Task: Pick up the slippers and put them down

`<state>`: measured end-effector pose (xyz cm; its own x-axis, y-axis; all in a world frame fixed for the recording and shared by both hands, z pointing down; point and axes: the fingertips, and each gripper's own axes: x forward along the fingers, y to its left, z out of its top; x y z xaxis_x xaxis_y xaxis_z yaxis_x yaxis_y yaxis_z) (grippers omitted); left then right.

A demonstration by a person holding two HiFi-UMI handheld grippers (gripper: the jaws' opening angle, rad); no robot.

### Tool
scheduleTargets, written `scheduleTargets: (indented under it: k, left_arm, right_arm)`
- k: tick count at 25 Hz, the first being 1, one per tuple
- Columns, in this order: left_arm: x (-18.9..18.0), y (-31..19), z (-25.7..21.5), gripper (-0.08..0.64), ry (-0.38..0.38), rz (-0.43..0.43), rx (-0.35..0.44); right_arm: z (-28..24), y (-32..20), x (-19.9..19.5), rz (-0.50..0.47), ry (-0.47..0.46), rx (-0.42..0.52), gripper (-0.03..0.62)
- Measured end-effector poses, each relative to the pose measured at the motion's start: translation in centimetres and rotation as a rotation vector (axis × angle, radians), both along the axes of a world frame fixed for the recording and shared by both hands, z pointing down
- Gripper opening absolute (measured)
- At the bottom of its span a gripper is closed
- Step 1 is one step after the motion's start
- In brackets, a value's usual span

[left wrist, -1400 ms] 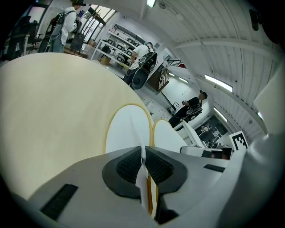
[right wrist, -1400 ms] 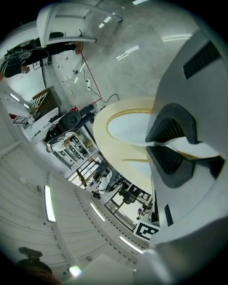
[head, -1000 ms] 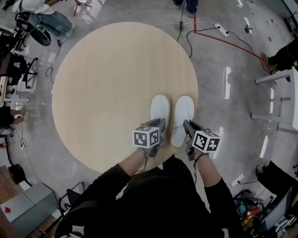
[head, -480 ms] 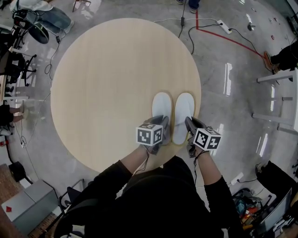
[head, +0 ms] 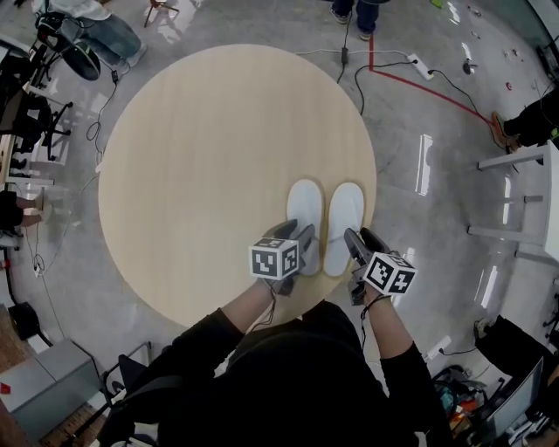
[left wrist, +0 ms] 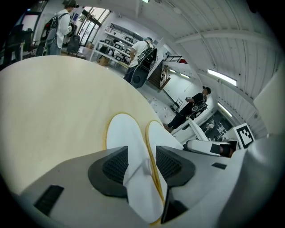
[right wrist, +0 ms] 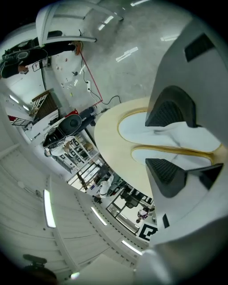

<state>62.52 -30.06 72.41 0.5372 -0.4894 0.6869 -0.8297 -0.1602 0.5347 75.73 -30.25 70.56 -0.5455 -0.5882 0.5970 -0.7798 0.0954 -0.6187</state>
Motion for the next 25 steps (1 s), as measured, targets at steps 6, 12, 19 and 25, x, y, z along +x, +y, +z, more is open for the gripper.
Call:
scheduleTargets:
  k: [6,12,19,25]
  left_arm:
    - [-0.3,2.2,-4.2,0.187,0.105,0.0,0.046]
    - [1.9,6.7,-10.0,0.186,0.205,0.152,0.152]
    - [3.3,12.0,-14.3,0.184,0.286,0.284,0.258]
    - [0.8,15.4,-14.7,0.023,0.402,0.261,0.243]
  right_arm:
    - [-3.8,1.9,0.8,0.057,-0.054,0.056,0.213]
    - [-8.8,5.3,-2.0,0.015,-0.103,0.134,0.212]
    - [-12.7,9.9,-3.2,-0.009,-0.107,0.21,0.062]
    - [-13.5,13.5,-6.1,-0.048,-0.193,0.211,0.015]
